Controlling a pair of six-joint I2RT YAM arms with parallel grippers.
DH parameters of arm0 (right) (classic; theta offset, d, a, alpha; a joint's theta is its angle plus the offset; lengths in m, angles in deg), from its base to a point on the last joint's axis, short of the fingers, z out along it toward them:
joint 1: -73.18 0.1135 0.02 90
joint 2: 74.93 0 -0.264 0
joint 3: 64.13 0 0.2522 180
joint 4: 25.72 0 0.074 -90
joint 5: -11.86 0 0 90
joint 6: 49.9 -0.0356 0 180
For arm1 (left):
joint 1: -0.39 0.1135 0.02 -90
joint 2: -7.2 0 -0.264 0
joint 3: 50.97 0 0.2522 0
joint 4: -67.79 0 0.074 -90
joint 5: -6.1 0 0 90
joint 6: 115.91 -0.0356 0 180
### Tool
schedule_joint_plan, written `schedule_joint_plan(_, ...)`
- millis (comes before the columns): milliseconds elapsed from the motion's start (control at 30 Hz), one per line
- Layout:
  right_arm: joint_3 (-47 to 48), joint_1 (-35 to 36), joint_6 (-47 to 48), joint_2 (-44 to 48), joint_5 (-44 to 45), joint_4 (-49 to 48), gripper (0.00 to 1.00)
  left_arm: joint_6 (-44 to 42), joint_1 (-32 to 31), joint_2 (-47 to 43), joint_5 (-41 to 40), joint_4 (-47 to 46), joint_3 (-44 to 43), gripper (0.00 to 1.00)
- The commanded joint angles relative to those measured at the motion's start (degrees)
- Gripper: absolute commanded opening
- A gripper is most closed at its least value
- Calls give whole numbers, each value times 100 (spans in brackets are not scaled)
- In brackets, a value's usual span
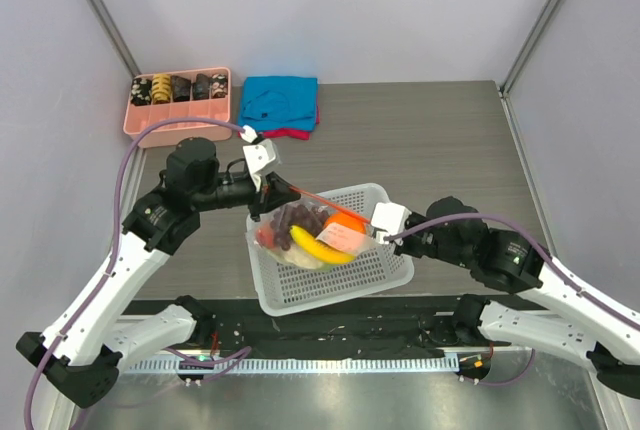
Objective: Place the food in the zip-top bag and seal the zipper
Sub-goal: Zip the zipper food storage bag at the center of the board.
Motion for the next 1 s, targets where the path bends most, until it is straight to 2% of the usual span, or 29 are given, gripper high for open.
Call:
schedule_joint_plan(0,-118,-55,3,174,424,842,1,-91,148,-146,45,-625,-375,0)
schedule_joint_plan(433,-320,-55,-23,508,495,1106,2,-82,236,-23,229,-871,-181,0)
schedule_joint_plan(500,-145,-55,-84,421,276,1019,21,-21,236,100,605,-880,-234,0)
schedule_joint_plan(533,-75,-64,-111,342,214,957,40,14,236,161,712,-880,-252,0)
schedule_joint_plan(633,477,-64,-243,-62,56,746,58,155,227,364,967,-880,-339,0)
schedule_joint_plan(833,1480,-64,-445,-888,-472,447,62,59,201,627,1363,-643,-533,0)
schedule_joint_plan(967,1754,-55,-393,-1319,-595,254,61,-56,184,715,1495,-476,-612,0)
